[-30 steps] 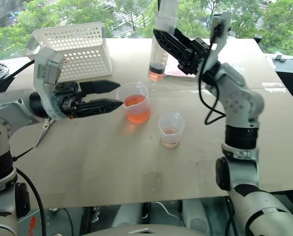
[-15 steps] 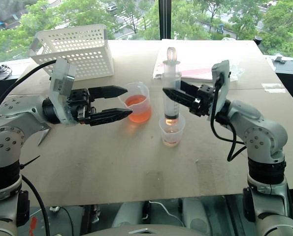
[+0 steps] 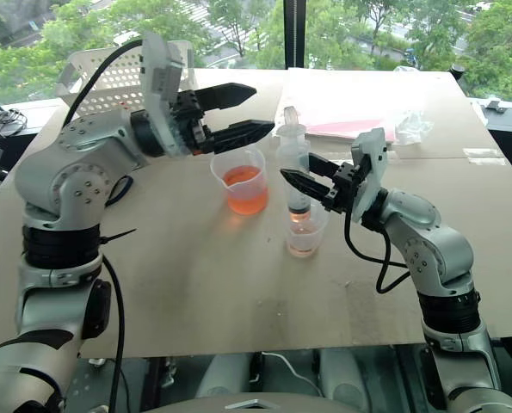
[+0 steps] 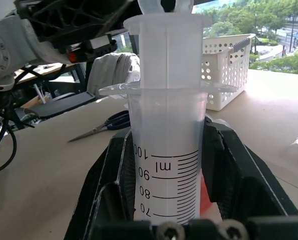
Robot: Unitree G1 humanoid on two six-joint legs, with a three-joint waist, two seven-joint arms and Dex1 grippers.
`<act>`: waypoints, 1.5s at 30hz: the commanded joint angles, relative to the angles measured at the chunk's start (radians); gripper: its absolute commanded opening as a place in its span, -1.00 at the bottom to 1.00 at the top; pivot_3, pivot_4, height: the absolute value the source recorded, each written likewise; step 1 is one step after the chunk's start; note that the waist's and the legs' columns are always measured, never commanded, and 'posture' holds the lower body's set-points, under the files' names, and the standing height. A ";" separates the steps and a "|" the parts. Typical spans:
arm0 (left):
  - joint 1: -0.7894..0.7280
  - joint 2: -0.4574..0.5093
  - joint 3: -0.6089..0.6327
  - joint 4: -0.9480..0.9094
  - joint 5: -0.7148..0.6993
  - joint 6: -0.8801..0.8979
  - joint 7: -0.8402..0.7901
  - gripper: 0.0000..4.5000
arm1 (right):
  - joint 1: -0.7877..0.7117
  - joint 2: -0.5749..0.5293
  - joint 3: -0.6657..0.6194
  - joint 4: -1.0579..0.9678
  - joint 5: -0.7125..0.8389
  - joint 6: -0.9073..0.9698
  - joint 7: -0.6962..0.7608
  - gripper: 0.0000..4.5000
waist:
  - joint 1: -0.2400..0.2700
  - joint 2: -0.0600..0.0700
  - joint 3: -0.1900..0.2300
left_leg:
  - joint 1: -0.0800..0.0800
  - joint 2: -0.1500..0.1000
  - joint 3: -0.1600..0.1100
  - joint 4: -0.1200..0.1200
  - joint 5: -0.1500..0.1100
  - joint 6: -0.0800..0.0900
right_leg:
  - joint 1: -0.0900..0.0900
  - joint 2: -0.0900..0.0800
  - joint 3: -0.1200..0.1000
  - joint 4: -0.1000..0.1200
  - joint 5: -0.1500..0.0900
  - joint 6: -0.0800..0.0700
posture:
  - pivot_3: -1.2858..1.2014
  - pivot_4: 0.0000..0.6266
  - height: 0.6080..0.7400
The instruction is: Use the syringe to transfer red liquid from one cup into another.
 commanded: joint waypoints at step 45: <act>-0.036 -0.122 0.004 -0.051 -0.033 0.035 -0.218 -0.77 | -0.131 -0.113 -0.154 -0.171 0.185 0.129 -0.109 -0.37 | -0.002 0.000 0.000 | -0.001 0.000 -0.001 0.000 0.000 0.000 | 0.000 0.000 -0.001 0.000 0.000 0.000 | 0.03 -0.52 1.00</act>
